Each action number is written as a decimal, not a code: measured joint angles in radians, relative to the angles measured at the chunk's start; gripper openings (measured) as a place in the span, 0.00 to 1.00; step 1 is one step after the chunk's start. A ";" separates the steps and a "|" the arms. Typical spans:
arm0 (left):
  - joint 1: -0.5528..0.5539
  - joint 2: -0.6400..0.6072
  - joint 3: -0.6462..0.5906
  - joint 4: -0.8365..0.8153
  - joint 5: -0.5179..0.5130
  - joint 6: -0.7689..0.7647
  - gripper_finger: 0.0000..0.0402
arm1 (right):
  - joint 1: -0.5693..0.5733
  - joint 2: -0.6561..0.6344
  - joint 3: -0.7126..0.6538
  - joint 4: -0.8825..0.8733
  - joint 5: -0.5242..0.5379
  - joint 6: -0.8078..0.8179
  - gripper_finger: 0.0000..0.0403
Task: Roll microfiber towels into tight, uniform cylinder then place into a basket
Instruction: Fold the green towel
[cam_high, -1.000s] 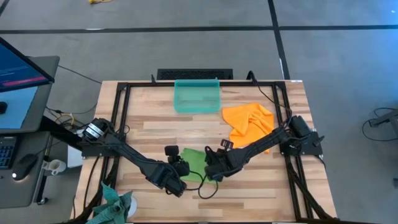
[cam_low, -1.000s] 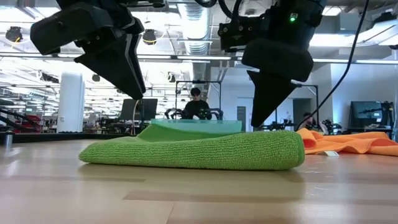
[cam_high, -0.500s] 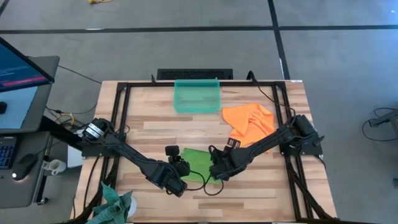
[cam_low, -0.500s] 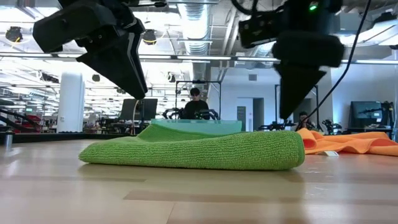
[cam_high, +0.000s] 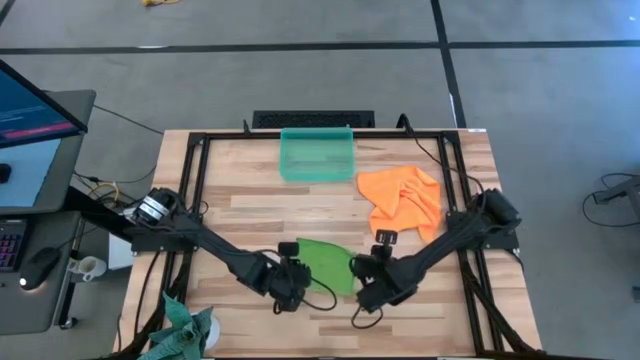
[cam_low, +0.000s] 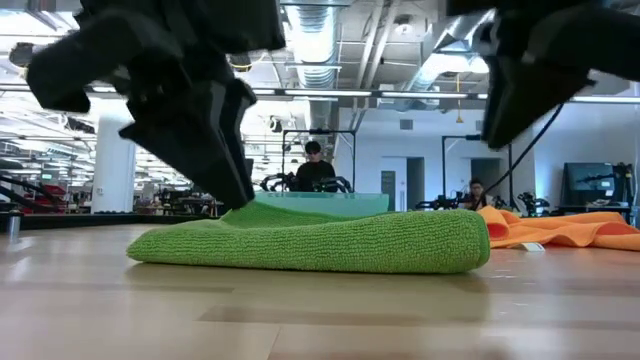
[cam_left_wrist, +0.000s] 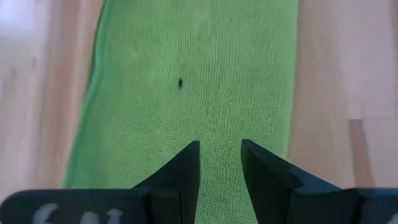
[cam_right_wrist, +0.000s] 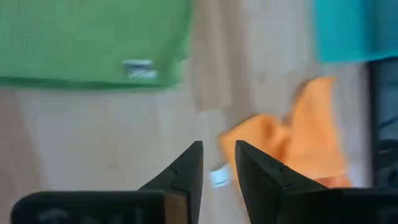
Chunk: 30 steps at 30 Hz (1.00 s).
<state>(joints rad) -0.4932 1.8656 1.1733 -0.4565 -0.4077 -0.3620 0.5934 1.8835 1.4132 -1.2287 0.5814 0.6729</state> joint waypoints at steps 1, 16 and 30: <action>0.010 0.000 -0.008 0.003 0.018 0.001 0.27 | 0.006 -0.012 0.000 -0.005 0.034 0.000 0.28; 0.184 -0.002 -0.076 -0.137 0.069 0.199 0.27 | 0.017 -0.222 0.000 -0.044 0.370 0.171 0.28; 0.298 -0.041 -0.076 -0.142 -0.134 0.279 0.27 | 0.035 -0.214 0.000 -0.050 0.361 0.236 0.28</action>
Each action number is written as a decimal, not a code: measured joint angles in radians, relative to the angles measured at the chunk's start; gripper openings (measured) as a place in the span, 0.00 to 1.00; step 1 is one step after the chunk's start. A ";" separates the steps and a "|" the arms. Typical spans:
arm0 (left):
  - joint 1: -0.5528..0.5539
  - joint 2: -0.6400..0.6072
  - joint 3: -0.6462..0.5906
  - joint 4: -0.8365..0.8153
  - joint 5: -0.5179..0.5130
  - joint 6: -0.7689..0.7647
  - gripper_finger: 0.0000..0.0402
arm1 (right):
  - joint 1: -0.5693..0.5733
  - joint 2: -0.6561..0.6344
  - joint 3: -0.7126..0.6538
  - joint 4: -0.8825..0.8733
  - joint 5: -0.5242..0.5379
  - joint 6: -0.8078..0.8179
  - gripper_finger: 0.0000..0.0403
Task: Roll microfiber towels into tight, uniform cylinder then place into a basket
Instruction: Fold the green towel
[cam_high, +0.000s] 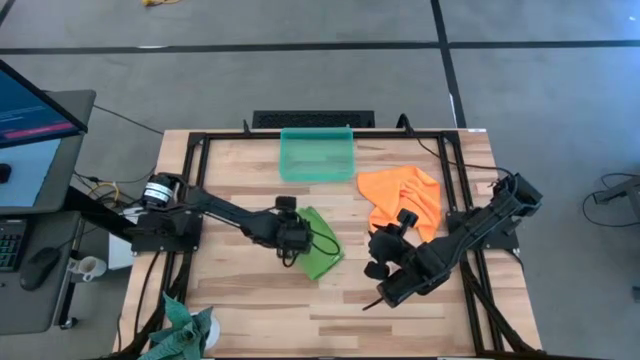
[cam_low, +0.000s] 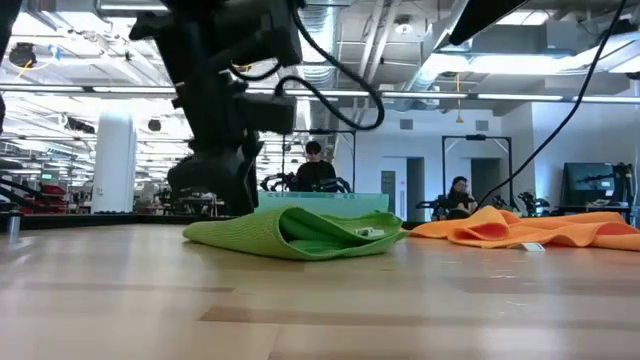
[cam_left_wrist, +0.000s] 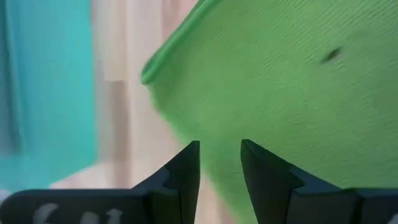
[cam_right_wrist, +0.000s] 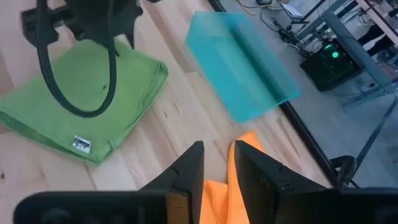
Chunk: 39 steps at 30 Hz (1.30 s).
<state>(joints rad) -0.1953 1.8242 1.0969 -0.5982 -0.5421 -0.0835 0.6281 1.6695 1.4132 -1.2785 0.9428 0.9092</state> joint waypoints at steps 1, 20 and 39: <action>-0.012 -0.001 0.000 0.020 0.020 -0.039 0.27 | 0.000 0.000 0.000 0.000 0.000 0.000 0.28; -0.269 0.048 -0.006 0.410 -0.028 -0.156 0.27 | -0.002 0.000 0.000 0.011 -0.002 0.000 0.28; -0.262 0.128 0.003 0.363 0.147 -0.082 0.27 | -0.030 0.000 -0.045 0.032 -0.002 -0.019 0.28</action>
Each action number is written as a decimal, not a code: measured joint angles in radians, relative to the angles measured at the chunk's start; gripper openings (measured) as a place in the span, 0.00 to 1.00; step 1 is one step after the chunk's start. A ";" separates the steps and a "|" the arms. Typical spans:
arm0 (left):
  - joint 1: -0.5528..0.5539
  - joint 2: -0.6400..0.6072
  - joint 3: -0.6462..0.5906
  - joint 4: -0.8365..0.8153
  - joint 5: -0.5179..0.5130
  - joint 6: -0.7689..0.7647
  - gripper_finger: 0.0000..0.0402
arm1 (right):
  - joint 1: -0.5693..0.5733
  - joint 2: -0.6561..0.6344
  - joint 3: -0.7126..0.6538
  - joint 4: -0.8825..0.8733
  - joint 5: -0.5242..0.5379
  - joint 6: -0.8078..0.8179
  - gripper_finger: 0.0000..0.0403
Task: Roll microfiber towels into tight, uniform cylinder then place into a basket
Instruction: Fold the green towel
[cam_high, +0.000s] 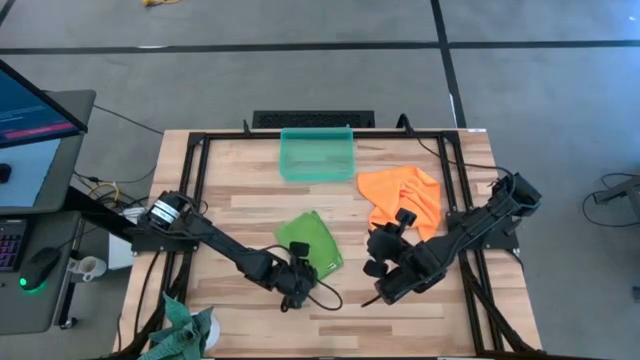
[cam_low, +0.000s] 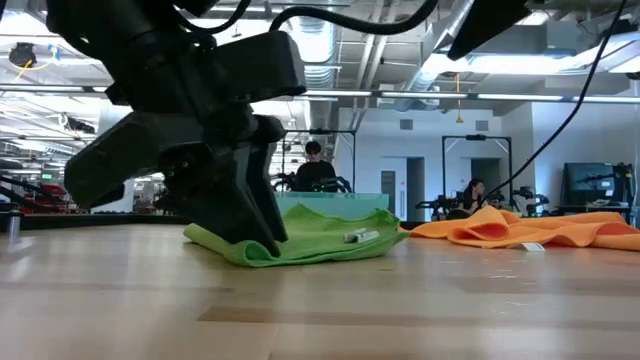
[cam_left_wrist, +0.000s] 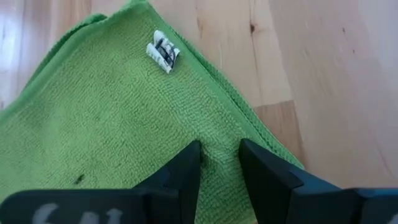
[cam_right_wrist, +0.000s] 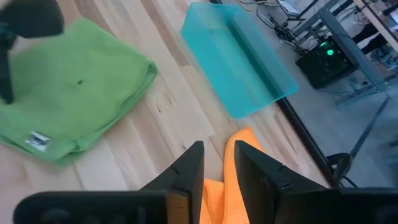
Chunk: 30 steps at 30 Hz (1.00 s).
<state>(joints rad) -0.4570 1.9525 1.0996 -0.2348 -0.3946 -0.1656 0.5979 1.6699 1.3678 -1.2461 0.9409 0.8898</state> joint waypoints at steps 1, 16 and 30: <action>-0.004 -0.009 -0.001 -0.021 -0.008 0.000 0.27 | -0.004 0.000 -0.002 -0.002 0.000 0.000 0.28; -0.093 -0.250 -0.005 -0.406 -0.436 -0.219 0.27 | -0.001 0.000 -0.003 0.025 -0.085 0.028 0.28; 0.208 -0.218 -0.184 0.142 -0.232 -0.223 0.27 | -0.025 0.000 -0.003 0.061 -0.085 0.027 0.28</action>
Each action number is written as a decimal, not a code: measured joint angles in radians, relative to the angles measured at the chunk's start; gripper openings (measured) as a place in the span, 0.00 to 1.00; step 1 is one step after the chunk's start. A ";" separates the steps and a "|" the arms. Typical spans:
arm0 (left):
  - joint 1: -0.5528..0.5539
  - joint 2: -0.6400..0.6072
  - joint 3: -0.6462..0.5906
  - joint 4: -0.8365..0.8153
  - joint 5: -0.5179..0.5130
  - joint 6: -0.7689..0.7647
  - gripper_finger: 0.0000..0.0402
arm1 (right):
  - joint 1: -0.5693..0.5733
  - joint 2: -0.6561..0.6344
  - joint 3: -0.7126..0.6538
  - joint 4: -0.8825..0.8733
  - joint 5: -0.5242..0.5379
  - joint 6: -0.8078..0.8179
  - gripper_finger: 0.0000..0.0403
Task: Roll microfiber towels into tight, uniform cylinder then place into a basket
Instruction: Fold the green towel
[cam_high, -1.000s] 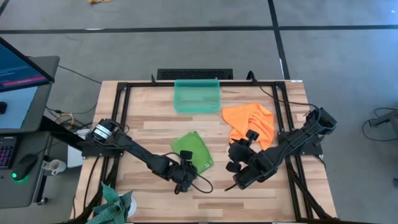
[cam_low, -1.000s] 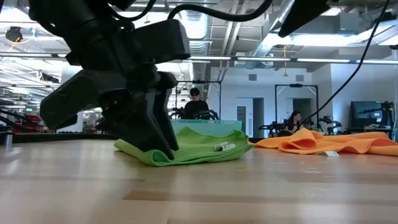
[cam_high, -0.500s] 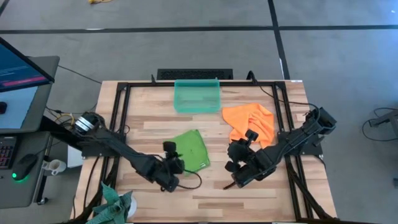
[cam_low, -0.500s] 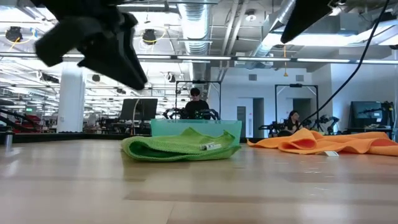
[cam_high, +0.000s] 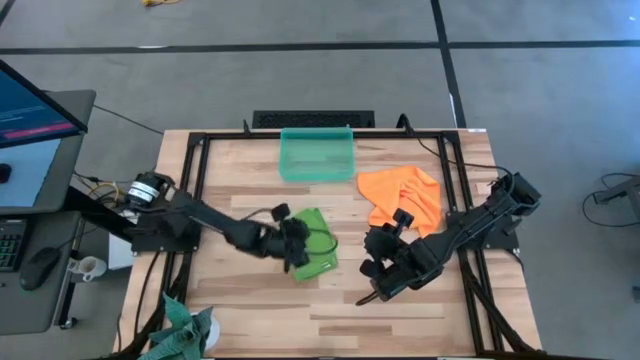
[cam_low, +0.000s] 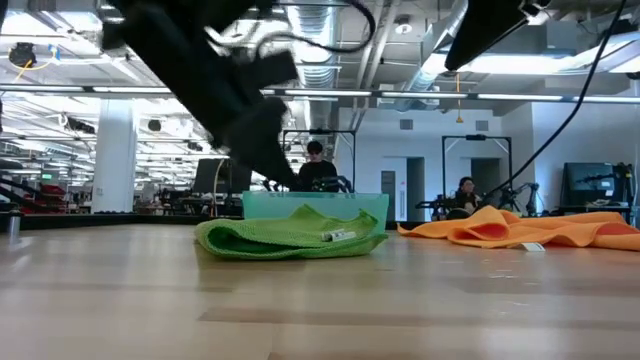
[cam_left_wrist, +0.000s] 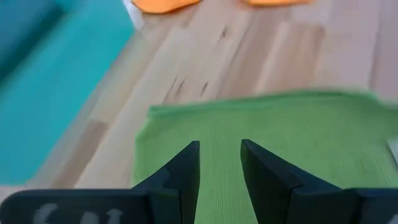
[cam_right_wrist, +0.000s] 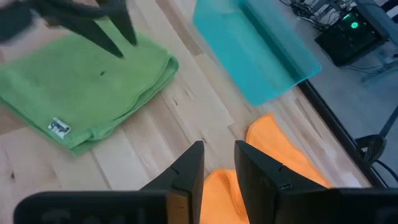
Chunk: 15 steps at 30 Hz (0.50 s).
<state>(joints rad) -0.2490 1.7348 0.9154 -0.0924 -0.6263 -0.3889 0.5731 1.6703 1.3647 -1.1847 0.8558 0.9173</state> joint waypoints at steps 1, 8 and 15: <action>0.024 0.007 -0.006 0.008 0.028 0.000 0.27 | -0.003 0.000 0.000 0.002 0.000 -0.001 0.28; 0.125 0.115 -0.006 0.062 0.229 0.067 0.27 | -0.013 0.000 0.000 0.012 0.003 -0.009 0.28; 0.140 0.195 0.043 0.160 0.268 0.264 0.27 | -0.013 0.000 0.000 0.015 0.005 -0.010 0.28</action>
<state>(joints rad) -0.1088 1.9301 0.9588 0.0674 -0.3587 -0.1247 0.5602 1.6702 1.3647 -1.1700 0.8612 0.9074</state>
